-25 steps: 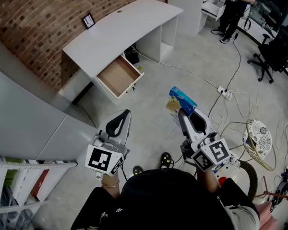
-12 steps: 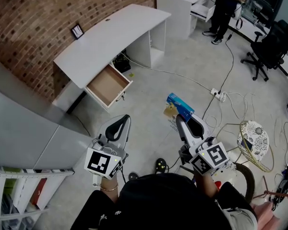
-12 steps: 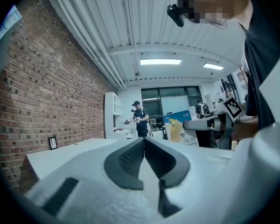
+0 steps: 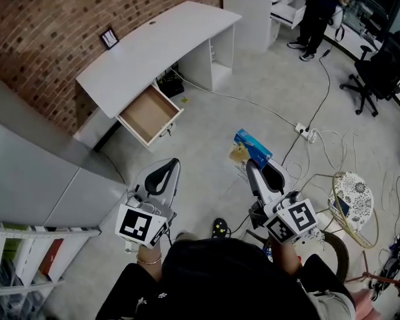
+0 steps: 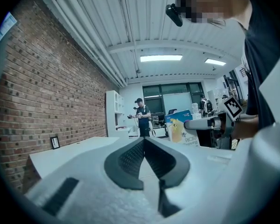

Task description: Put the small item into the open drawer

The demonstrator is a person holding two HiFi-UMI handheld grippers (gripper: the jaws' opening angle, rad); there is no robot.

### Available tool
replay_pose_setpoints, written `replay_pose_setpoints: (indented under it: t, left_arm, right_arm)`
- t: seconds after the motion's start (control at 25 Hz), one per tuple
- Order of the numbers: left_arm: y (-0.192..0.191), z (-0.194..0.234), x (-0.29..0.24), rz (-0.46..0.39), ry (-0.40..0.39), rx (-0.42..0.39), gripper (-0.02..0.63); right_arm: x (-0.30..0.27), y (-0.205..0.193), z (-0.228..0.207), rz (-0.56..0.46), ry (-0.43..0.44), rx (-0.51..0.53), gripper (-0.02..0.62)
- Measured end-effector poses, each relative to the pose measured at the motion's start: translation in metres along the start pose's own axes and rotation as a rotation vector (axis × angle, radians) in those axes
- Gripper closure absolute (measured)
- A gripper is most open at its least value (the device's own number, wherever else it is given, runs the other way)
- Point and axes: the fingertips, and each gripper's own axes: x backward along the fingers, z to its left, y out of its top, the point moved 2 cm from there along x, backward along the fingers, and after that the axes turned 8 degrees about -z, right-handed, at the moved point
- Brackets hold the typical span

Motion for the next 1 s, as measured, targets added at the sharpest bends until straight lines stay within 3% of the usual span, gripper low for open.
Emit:
replay_pose_setpoints:
  t: [0.28,1.0]
  left_arm:
    - [-0.002,0.001,-0.001,0.006,0.017,-0.002,0.603]
    - [-0.003,0.022,-0.055,-0.045,-0.065,0.009,0.604]
  right_arm:
    - [0.004,-0.003,-0.006,0.012,-0.002,-0.009,0.500]
    - [-0.017,0.001,-0.037,0.002,-0.070,0.016,0.500]
